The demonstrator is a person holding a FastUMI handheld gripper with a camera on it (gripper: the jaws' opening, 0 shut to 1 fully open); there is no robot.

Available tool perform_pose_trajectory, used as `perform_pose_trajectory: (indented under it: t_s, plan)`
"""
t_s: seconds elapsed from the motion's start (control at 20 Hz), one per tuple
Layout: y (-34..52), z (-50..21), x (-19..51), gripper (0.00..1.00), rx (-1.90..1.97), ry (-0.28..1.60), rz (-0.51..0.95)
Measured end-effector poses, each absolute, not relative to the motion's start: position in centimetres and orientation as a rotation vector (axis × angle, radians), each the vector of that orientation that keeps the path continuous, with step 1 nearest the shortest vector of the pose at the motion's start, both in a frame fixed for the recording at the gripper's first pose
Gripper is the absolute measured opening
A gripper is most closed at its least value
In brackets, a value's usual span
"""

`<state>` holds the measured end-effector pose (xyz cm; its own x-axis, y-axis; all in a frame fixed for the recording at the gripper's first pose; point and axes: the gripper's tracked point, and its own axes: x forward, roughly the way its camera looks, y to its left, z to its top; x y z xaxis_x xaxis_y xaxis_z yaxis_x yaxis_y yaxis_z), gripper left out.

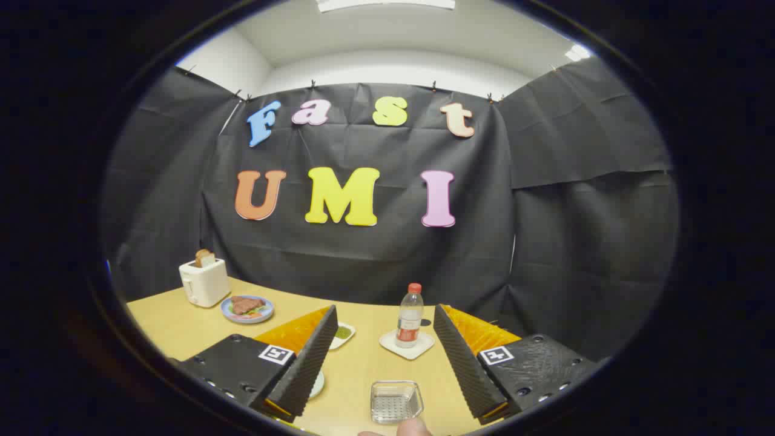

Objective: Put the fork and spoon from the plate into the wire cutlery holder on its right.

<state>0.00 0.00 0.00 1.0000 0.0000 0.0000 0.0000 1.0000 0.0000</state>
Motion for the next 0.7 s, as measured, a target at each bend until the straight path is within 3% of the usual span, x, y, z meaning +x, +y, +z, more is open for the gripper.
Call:
perform_pose_trajectory:
  t_s: [0.7]
  plan:
    - [1.2, -0.1, -0.9, 0.95, 0.011, 0.014, -0.029]
